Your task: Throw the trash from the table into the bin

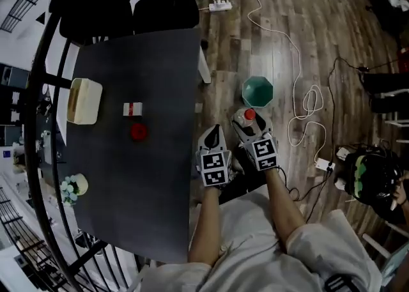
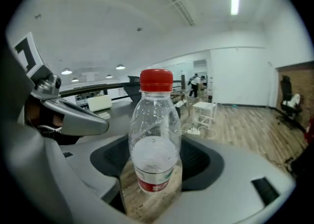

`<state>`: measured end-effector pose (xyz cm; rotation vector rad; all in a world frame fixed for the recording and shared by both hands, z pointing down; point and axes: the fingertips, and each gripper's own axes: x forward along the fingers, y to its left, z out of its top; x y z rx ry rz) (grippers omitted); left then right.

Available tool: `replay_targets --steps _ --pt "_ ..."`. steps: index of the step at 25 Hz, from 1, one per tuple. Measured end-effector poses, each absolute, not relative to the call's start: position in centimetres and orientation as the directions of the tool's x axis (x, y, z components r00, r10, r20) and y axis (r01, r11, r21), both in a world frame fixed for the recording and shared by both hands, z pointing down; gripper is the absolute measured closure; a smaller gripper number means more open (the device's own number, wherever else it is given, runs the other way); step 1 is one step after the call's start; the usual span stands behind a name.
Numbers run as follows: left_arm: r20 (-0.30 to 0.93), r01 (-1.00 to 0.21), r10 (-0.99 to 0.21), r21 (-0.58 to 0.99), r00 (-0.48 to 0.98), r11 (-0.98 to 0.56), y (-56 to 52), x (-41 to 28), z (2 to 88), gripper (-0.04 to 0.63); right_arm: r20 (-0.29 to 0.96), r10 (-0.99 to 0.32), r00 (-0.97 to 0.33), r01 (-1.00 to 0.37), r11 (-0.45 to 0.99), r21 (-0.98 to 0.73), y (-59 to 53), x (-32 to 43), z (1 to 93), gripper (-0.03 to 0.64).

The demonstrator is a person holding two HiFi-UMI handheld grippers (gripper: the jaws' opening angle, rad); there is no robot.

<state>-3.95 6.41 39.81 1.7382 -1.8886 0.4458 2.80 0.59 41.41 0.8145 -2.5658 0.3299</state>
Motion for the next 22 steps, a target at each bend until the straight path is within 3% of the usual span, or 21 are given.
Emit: replay_targets --steps 3,10,22 --pt "0.597 -0.995 -0.801 0.098 0.052 0.008 3.2 -0.9 42.1 0.569 0.502 -0.562 -0.658 -0.689 0.718 -0.1 -2.0 7.5 45.0 0.284" --pt "0.624 -0.985 -0.763 0.069 0.167 -0.16 -4.3 2.8 51.4 0.569 0.579 -0.591 -0.561 -0.771 0.628 -0.107 -9.3 13.2 56.5 0.283" --pt "0.665 -0.932 -0.676 0.089 0.318 -0.351 -12.2 5.1 72.1 0.569 0.635 -0.605 -0.48 -0.853 0.491 -0.177 -19.3 17.0 78.1 0.282"
